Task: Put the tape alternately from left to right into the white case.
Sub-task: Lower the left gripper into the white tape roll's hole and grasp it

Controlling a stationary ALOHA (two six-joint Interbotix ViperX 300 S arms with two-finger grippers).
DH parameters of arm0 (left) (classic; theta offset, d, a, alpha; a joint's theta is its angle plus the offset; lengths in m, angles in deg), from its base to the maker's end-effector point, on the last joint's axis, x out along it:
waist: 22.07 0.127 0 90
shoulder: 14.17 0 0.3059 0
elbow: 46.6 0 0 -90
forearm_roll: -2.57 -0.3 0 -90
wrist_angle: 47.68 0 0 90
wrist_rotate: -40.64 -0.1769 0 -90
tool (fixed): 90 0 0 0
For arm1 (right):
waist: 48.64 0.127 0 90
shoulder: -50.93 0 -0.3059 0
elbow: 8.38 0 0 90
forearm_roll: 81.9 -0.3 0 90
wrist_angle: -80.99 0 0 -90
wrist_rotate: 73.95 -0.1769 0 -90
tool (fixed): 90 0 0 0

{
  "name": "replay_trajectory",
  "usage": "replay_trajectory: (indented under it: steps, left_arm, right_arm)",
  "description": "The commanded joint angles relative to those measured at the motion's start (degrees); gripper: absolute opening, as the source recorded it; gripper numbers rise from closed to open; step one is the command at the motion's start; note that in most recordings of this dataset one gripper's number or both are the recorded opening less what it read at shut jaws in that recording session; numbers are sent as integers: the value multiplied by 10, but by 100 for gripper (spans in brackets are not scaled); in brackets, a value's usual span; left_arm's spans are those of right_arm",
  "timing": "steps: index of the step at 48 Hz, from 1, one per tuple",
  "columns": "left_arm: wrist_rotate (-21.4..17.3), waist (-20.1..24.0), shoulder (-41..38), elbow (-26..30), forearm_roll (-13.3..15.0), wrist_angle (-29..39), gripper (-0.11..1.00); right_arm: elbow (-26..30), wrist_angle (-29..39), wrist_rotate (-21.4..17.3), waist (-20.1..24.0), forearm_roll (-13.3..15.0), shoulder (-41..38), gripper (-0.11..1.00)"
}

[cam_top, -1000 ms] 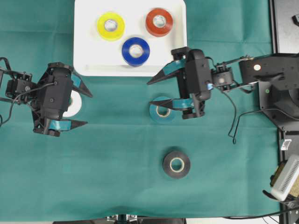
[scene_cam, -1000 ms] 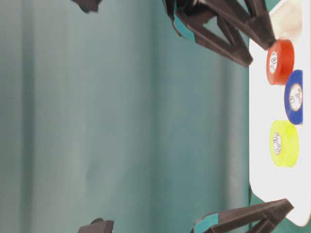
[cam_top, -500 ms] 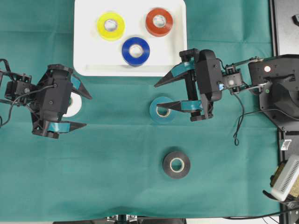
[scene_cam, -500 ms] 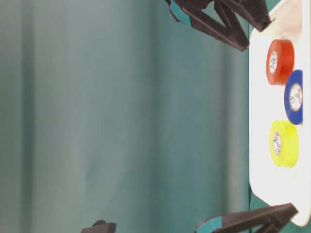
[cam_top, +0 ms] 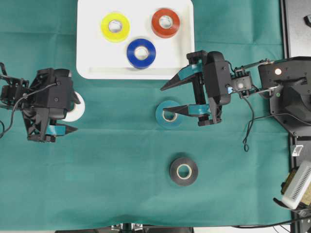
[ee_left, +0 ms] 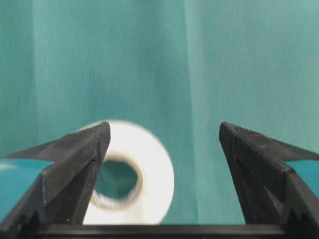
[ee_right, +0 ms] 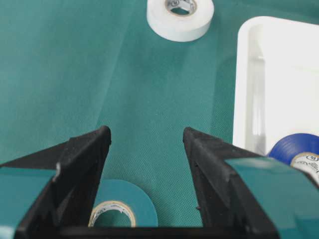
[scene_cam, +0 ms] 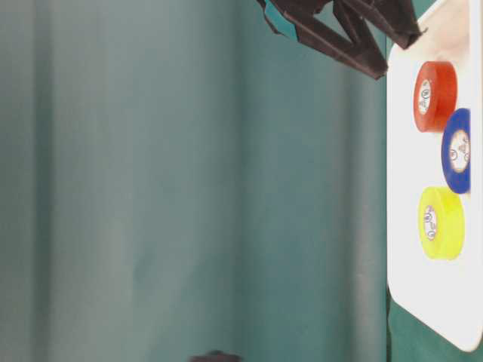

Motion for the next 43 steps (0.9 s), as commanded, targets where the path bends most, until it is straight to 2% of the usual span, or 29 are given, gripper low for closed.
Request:
replay_trajectory:
  steps: [1,7,18,32,43]
  left_arm:
    - [12,-2,-6,0,1,0,77]
    - [28,-2,-25,-2,0,0,77]
    - [31,-2,-40,-3,0,1,77]
    - [55,-2,-52,2,1,43,77]
    - [59,-2,-49,6,0,45,77]
  right_arm:
    - [6,-5,-1,2,-2,5,64]
    - [6,-4,-1,2,-2,5,64]
    - [6,-4,-1,2,-2,5,64]
    - [6,-5,-1,2,-2,5,64]
    - [5,-5,-1,2,-2,6,64]
